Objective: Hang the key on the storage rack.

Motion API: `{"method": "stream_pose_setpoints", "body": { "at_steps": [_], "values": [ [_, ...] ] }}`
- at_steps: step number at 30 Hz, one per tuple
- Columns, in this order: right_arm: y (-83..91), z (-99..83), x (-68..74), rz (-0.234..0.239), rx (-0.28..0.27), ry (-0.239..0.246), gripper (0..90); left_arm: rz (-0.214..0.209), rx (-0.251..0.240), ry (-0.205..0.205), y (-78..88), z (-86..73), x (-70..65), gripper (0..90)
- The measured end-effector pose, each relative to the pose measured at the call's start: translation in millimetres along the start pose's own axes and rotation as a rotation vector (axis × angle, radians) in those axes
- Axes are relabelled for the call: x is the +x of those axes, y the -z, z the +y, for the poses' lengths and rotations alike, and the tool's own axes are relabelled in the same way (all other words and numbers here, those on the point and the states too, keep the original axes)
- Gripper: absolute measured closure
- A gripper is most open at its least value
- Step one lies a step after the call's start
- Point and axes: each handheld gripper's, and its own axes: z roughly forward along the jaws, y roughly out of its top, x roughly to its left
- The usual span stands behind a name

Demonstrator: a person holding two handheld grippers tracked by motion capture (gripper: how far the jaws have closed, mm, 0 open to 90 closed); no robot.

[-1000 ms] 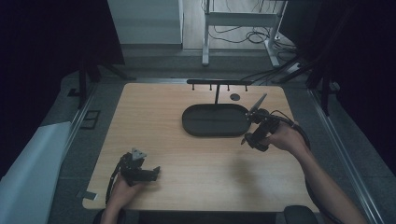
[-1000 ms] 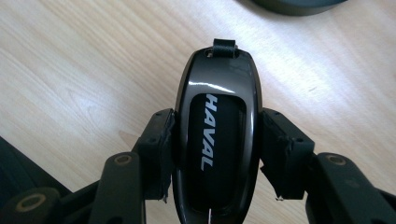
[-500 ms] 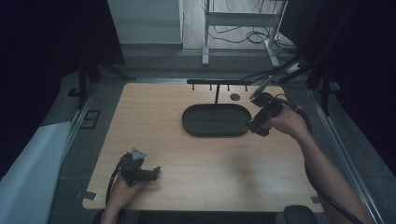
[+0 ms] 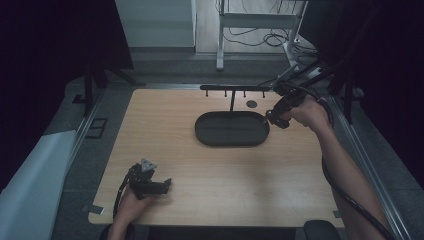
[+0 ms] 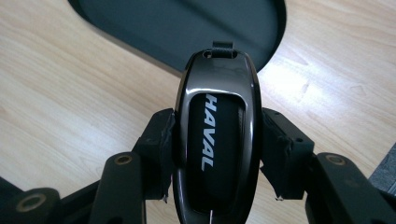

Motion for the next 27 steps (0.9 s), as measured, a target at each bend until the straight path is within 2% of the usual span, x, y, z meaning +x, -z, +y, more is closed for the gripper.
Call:
{"method": "stream_pose_setpoints", "body": {
  "at_steps": [12, 19, 27],
  "values": [
    [15.5, 19.9, -7.0, -0.025, -0.045, -0.05, 48.8, 0.0, 0.001, 0.001, 0.1, 0.0, -0.1, 0.0],
    [17.1, 31.1, -8.2, -0.037, -0.07, -0.076, 48.8, 0.0, 0.001, 0.001, 0.1, -0.1, -0.1, 0.0],
    [24.7, 40.6, -6.5, -0.049, -0.086, -0.084, 48.8, 0.0, 0.002, -0.001, 0.2, -0.1, 0.0, 0.0]
  ]
}}
